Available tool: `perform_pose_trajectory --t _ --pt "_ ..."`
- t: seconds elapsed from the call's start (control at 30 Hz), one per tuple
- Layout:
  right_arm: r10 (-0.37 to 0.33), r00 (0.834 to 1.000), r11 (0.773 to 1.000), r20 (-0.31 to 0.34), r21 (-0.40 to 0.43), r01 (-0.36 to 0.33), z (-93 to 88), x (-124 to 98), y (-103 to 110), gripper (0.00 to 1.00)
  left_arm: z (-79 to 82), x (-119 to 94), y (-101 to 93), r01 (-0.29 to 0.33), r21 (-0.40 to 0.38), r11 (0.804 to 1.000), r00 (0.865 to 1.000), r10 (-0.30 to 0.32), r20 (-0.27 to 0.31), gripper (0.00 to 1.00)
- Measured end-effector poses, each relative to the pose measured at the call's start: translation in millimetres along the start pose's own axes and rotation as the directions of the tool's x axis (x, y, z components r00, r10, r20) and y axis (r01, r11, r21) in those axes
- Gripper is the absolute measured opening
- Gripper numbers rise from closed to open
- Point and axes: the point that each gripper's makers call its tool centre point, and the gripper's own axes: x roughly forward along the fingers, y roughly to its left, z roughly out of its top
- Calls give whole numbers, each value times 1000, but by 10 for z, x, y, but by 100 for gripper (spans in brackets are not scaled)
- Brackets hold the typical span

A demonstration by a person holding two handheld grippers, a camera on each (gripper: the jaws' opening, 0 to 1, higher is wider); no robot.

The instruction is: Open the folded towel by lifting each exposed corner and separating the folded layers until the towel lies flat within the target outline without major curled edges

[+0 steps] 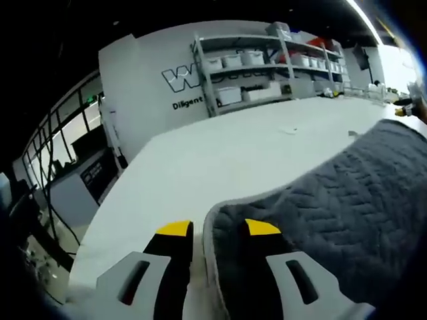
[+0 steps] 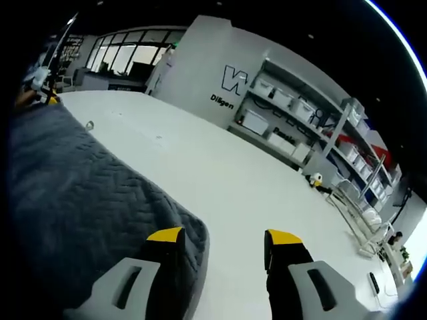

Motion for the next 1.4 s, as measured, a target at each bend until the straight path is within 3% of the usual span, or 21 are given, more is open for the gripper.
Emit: perform_pose_trajectory --t 0.2,0.4,0.5,0.67,0.8,0.93,1.07,1.27,1.4 --pt "20 1000 999 16 27 -21 34 42 42 43 -8 -18 5 -16 1 1000 1000 16 -5 32" --pt "102 994 994 50 20 -103 95 121 256 21 53 -107 9 -27 55 998 1000 27 -1 31" --pt "140 989 990 48 21 -141 90 163 376 18 135 -167 36 -32 28 999 999 31 31 31" --pt "196 980 979 35 43 -198 36 234 557 11 227 -296 -99 36 -7 999 996 -35 78 31" --pt "231 972 968 37 91 -233 -17 255 629 1 169 -362 -257 96 -25 995 992 -94 79 31" --pt "230 973 968 -6 104 -228 -117 285 626 0 147 -444 -328 126 -34 991 988 -122 99 31" --pt "262 965 950 -14 179 -256 -185 302 676 0 119 -486 -369 155 -64 986 983 -147 108 31" --pt "265 964 924 13 281 -258 -192 328 653 2 73 -570 -454 175 -59 983 979 -168 114 32" --pt "262 965 922 21 291 -256 -195 341 642 2 47 -619 -506 179 -45 983 978 -173 116 32"
